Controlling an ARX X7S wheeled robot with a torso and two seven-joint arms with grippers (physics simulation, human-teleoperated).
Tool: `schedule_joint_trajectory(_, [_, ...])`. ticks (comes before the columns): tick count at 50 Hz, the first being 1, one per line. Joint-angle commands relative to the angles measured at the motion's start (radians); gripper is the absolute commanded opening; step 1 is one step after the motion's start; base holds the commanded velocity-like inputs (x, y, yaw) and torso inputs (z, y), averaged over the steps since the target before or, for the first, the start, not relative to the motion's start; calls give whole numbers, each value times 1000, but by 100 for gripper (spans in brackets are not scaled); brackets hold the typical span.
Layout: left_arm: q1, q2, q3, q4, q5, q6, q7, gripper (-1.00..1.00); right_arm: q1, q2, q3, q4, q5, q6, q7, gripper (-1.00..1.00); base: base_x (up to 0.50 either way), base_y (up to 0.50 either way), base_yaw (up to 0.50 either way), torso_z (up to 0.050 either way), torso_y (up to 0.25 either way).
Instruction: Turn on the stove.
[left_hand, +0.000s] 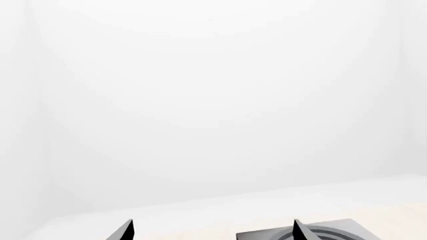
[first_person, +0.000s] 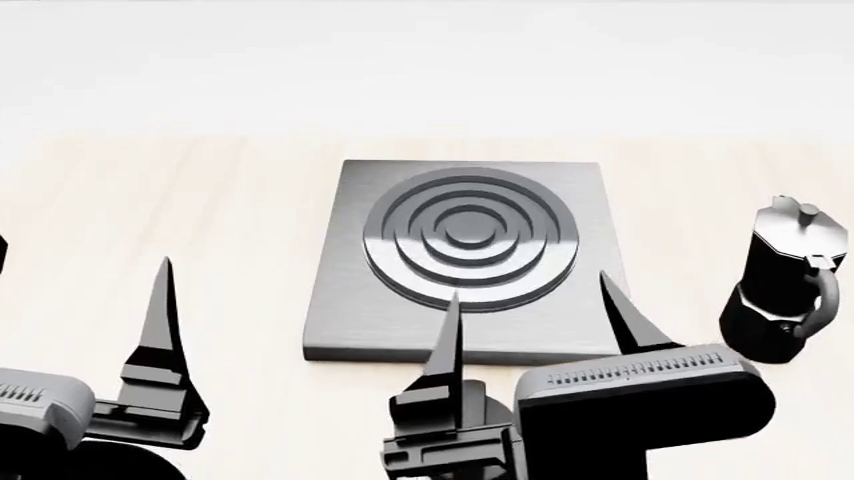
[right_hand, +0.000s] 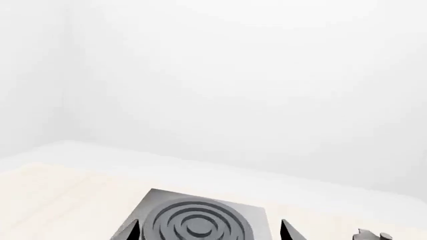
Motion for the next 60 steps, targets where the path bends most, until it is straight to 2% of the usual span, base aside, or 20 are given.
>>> schedule_joint_trajectory(1, [-3,-3,2,2,-9,-5,-6,100,-8,-5,12,59,34,15,-14,100,0,0,0,0,0])
schedule_joint_trajectory(46, [-8,-21,4,-6,-33,2,-28,100,13,-36,-5,288,95,4,-33,100,0,0,0,0,0])
schedule_joint_trajectory(60, [-8,-28,7,-5,-38,2,-37,100,27,-57,8,327,123,63,-9,100,0,0,0,0,0])
